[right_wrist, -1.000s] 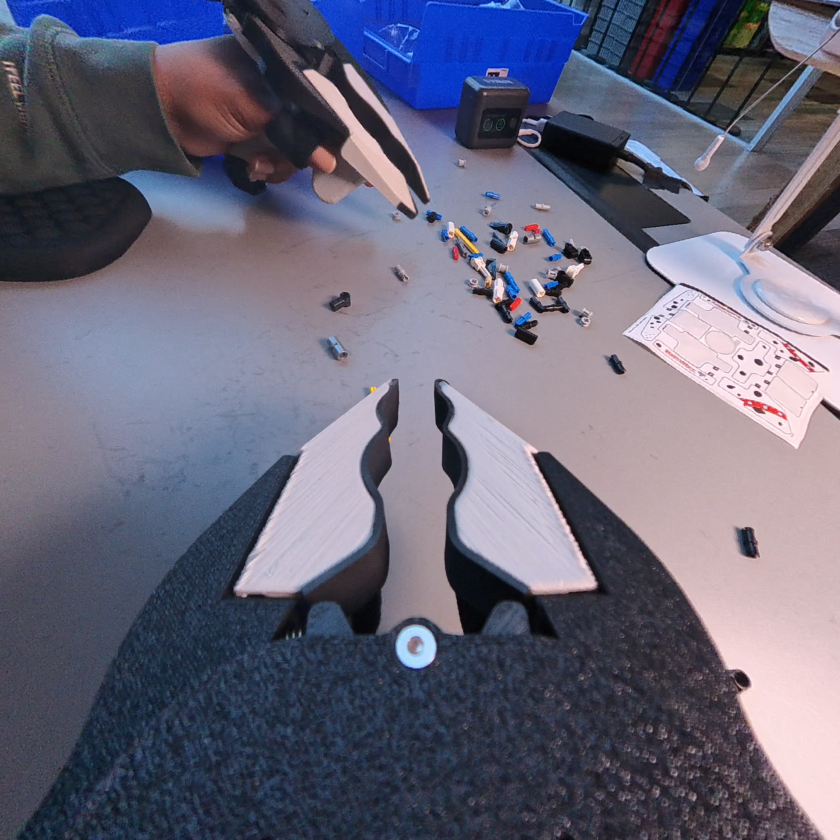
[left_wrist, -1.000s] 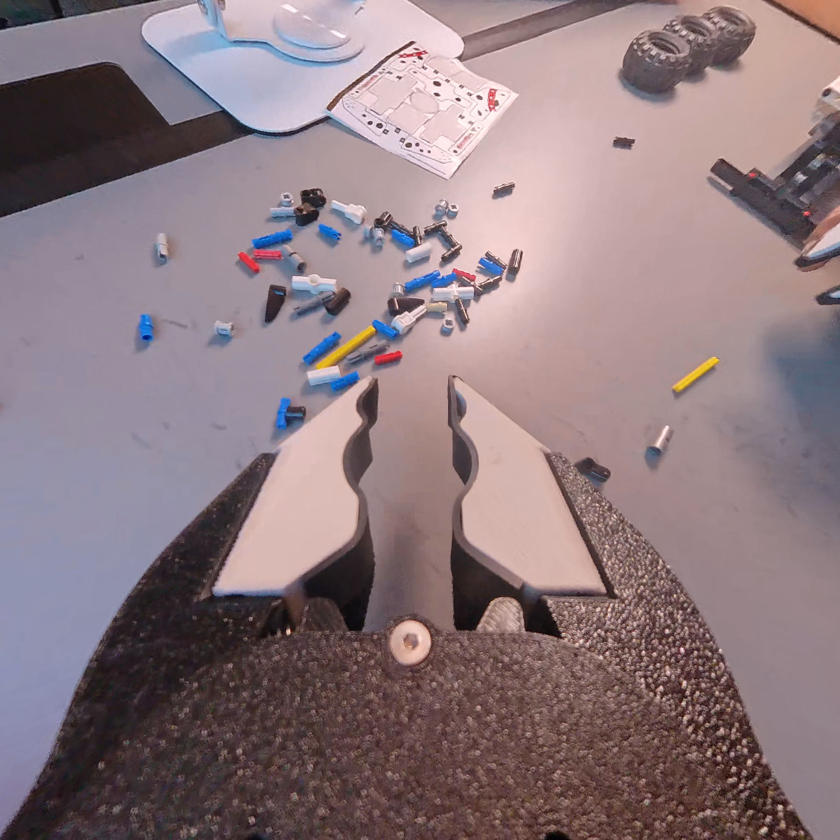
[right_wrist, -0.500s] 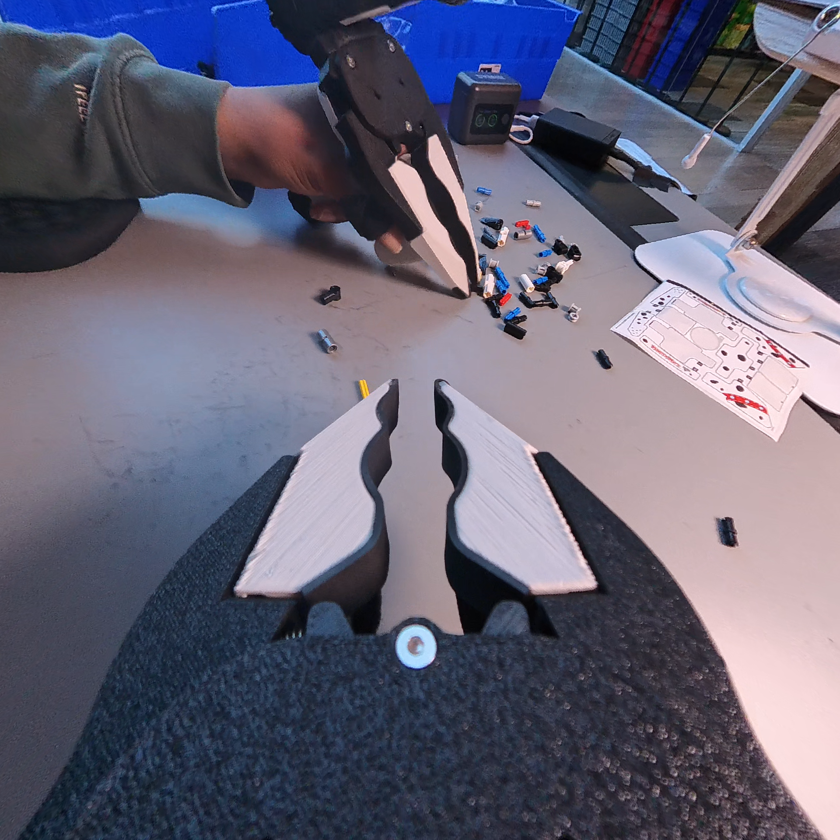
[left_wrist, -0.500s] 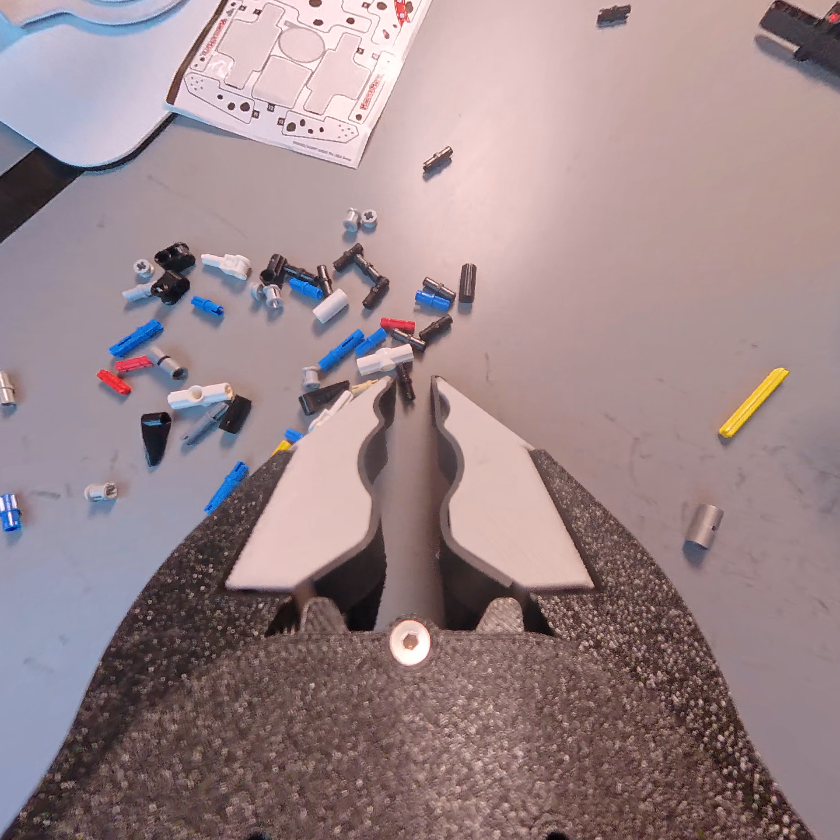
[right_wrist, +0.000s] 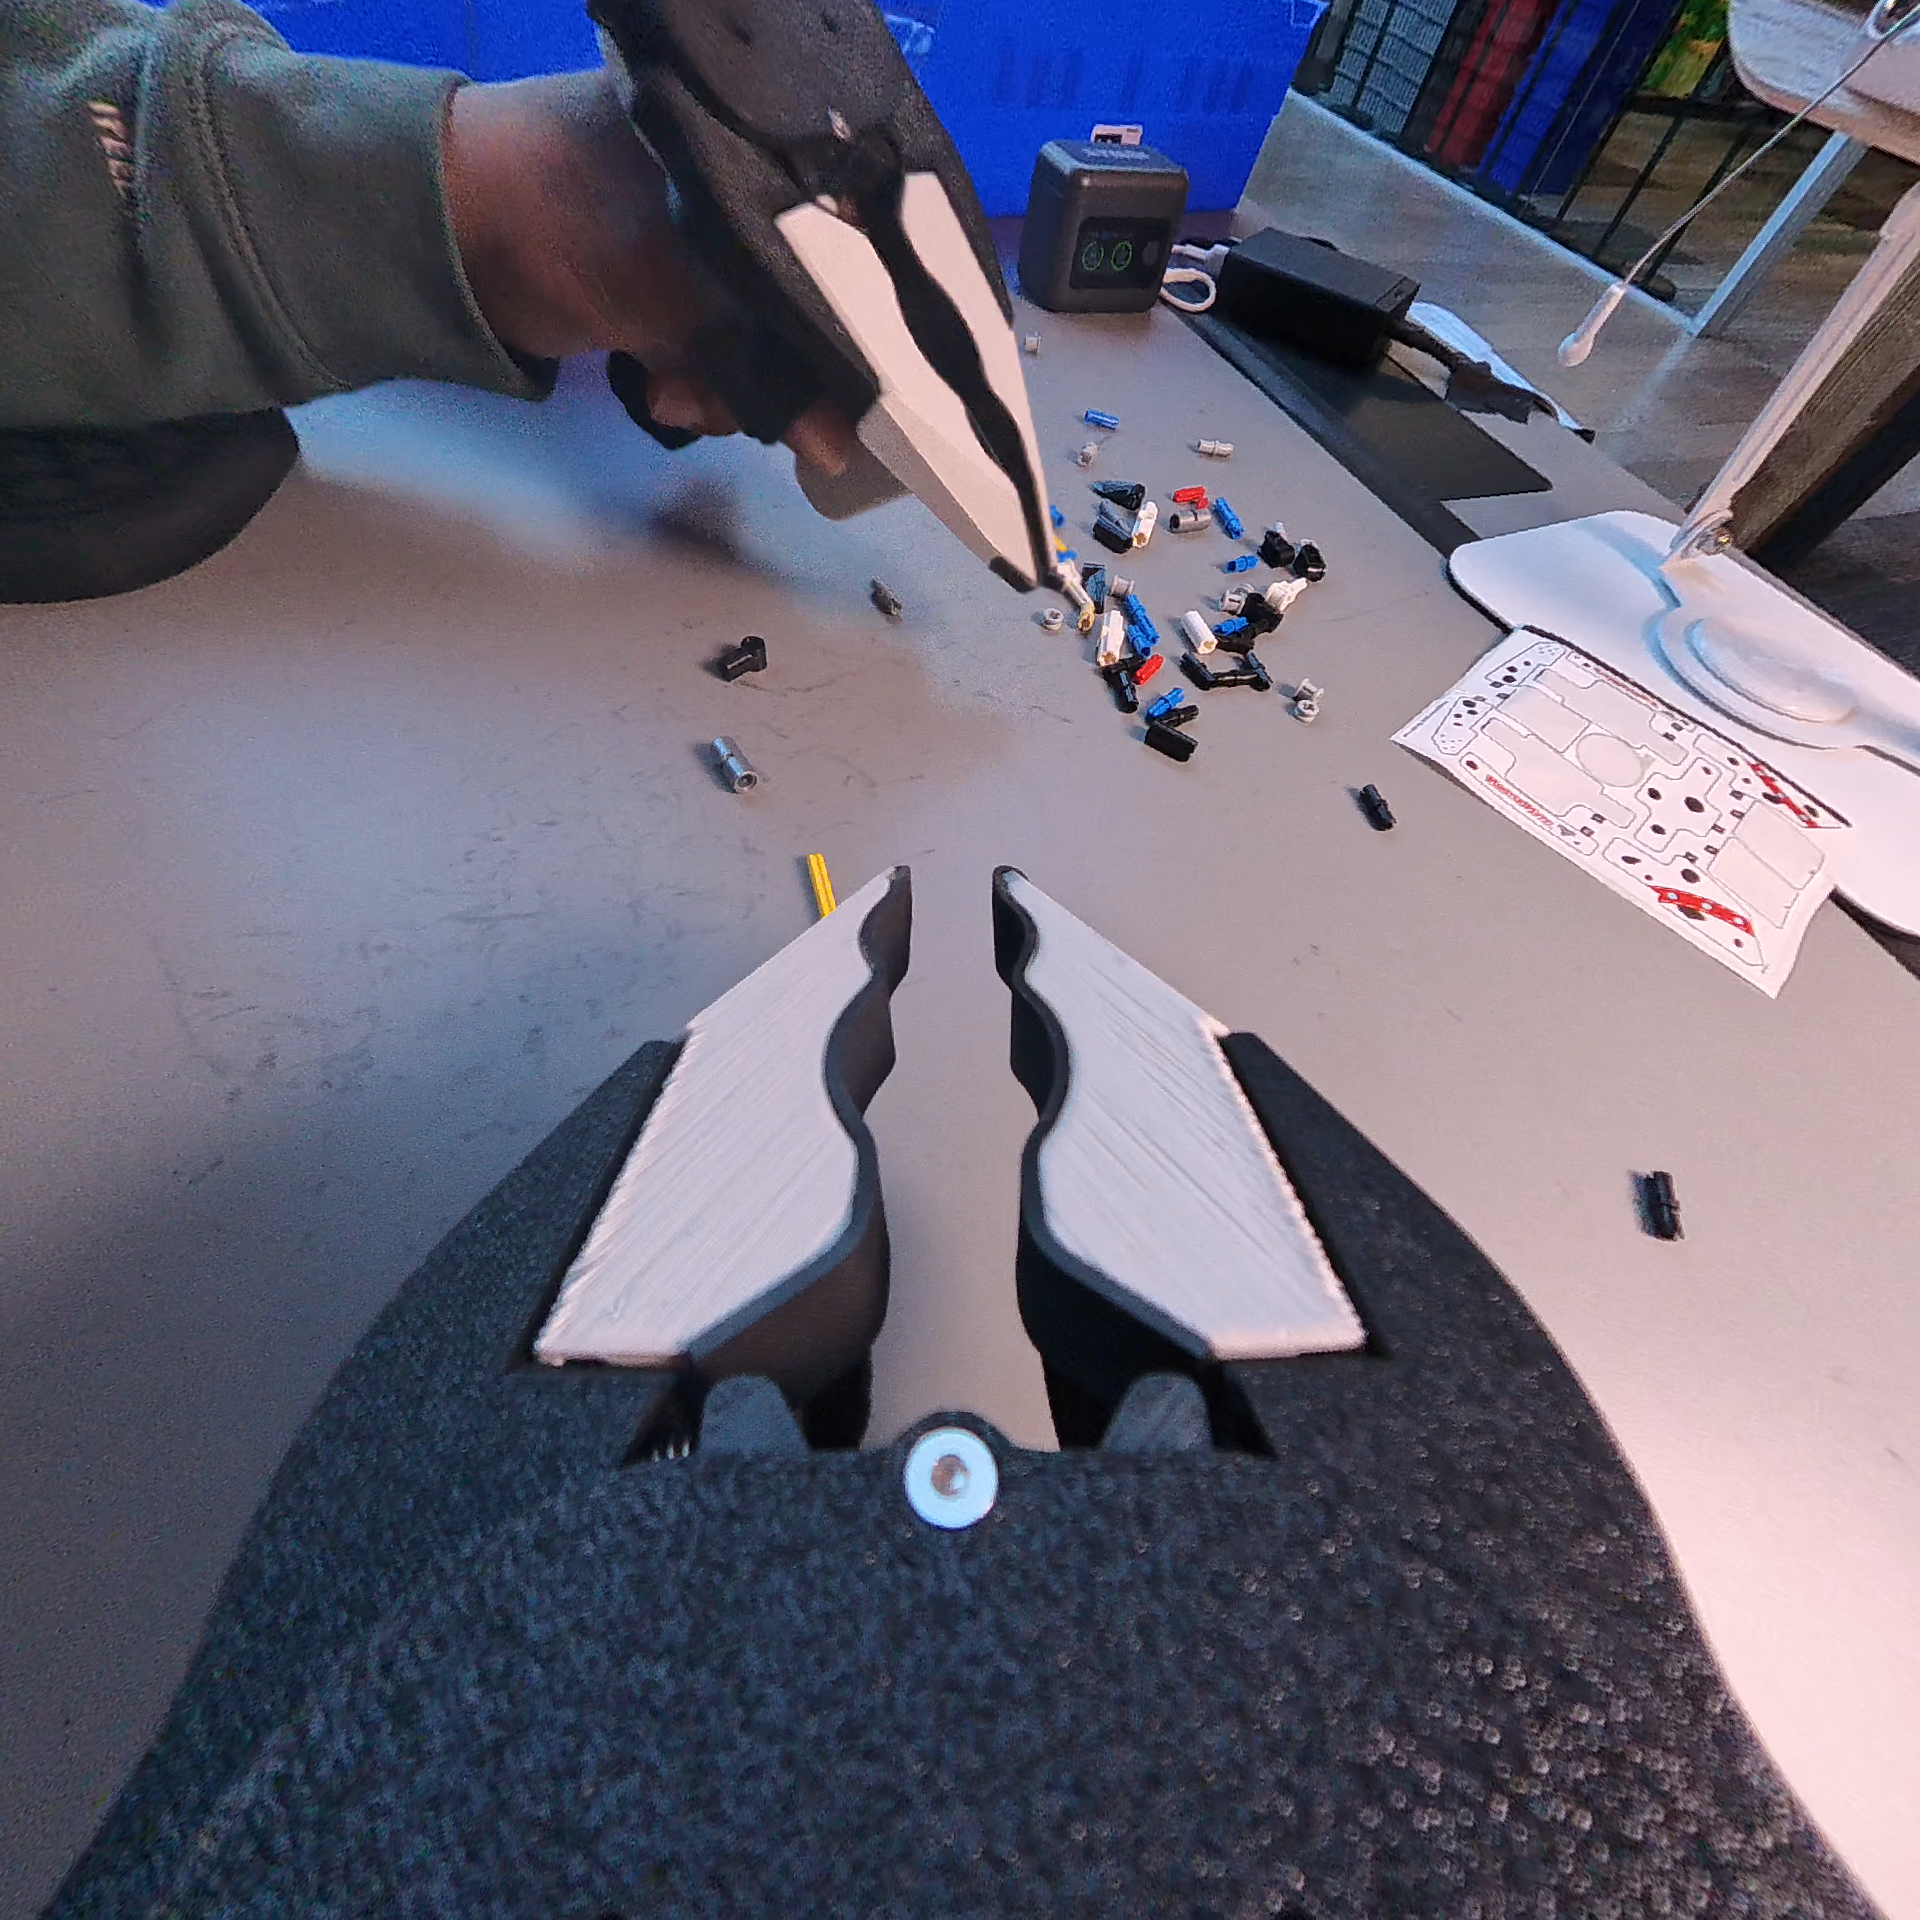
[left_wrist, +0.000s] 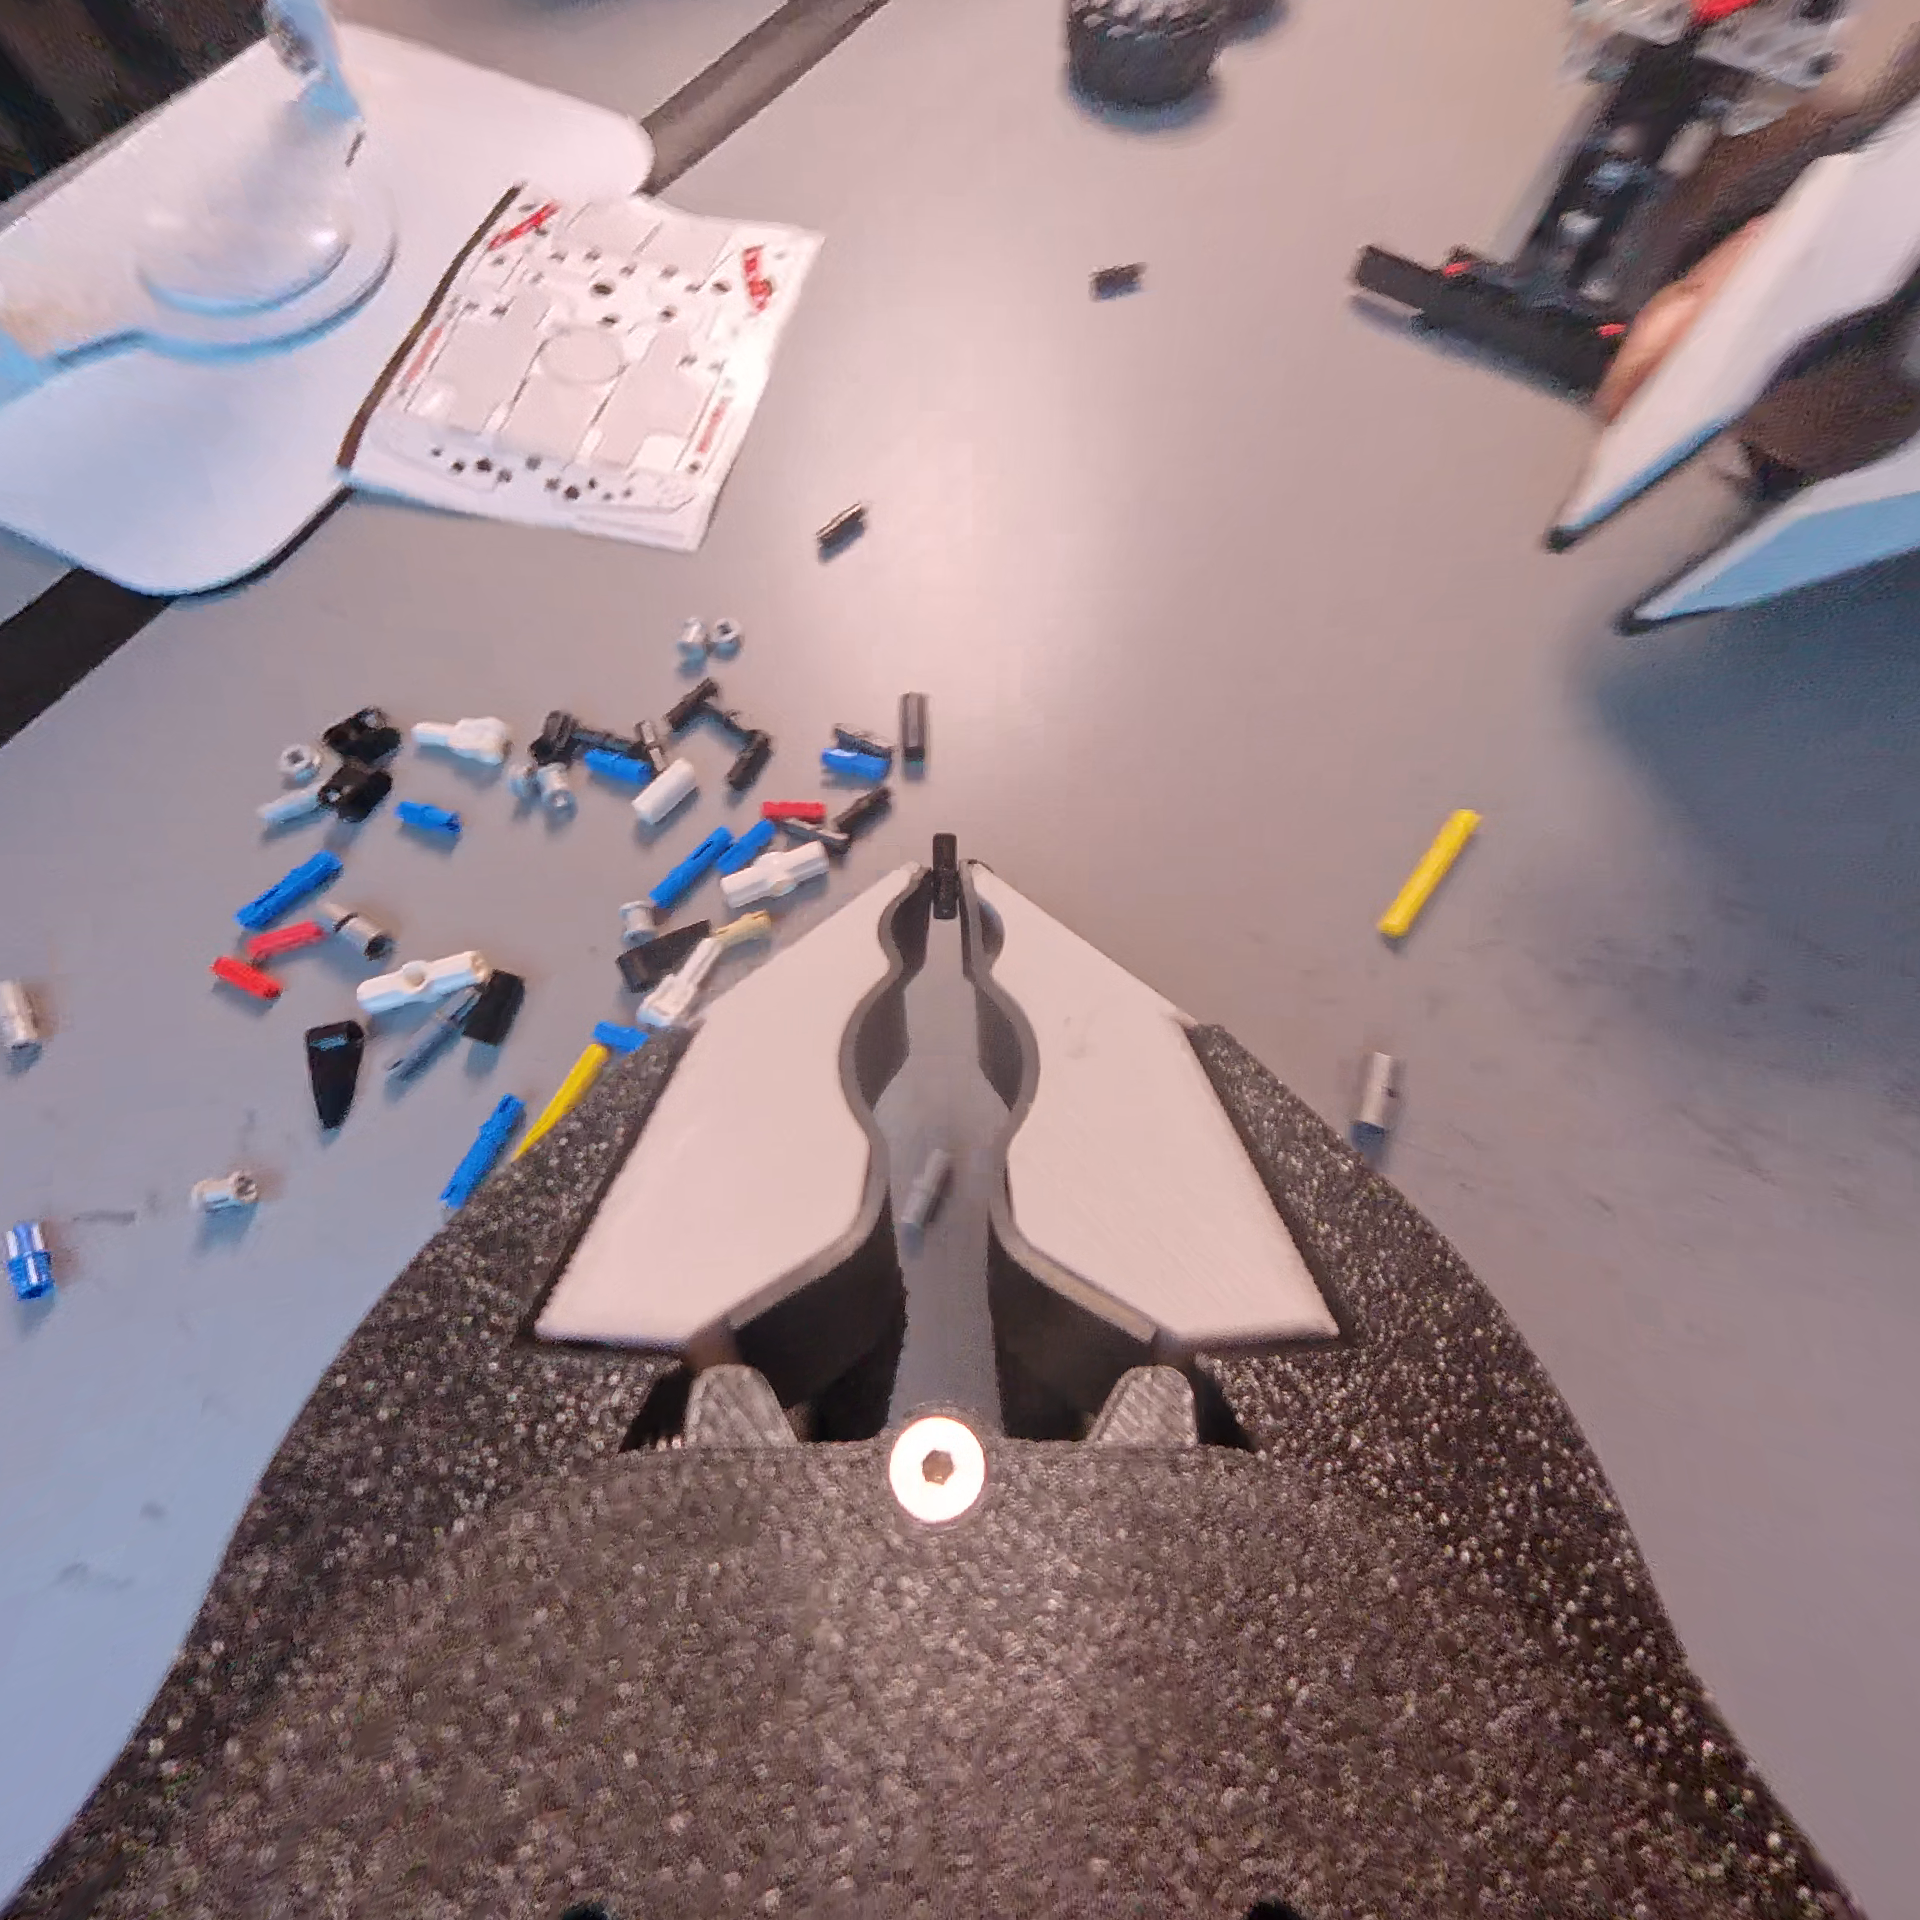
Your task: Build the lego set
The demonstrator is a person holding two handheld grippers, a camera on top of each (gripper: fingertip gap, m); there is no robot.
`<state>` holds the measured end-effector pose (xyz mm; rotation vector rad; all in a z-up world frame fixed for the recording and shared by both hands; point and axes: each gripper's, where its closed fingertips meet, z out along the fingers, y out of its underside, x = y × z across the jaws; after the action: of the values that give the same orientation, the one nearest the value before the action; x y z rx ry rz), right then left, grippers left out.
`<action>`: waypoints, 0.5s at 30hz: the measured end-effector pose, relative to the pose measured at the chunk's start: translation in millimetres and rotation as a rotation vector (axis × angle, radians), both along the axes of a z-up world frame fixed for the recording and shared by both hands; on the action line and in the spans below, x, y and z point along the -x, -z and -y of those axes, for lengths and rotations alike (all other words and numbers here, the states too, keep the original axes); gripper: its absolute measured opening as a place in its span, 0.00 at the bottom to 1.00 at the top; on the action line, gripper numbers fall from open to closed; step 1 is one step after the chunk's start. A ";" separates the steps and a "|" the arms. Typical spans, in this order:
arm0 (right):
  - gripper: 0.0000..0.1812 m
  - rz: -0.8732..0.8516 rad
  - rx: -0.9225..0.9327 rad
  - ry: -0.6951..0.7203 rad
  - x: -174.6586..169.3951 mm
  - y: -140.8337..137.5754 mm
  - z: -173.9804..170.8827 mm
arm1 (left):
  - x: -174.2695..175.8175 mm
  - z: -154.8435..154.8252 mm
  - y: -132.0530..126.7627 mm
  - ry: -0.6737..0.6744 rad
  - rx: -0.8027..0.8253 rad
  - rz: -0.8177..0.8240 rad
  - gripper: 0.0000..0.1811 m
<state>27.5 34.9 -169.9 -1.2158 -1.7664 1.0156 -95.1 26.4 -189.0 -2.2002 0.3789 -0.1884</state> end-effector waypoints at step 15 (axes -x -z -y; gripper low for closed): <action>0.08 -0.009 -0.097 0.055 3.8 3.1 -4.8 | -98.5 98.0 24.8 0.393 0.105 -0.041 0.03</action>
<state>23.7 39.8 -173.0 -1.1907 -1.7448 0.8917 3.4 -71.6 -213.8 -2.2153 0.8405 -0.3831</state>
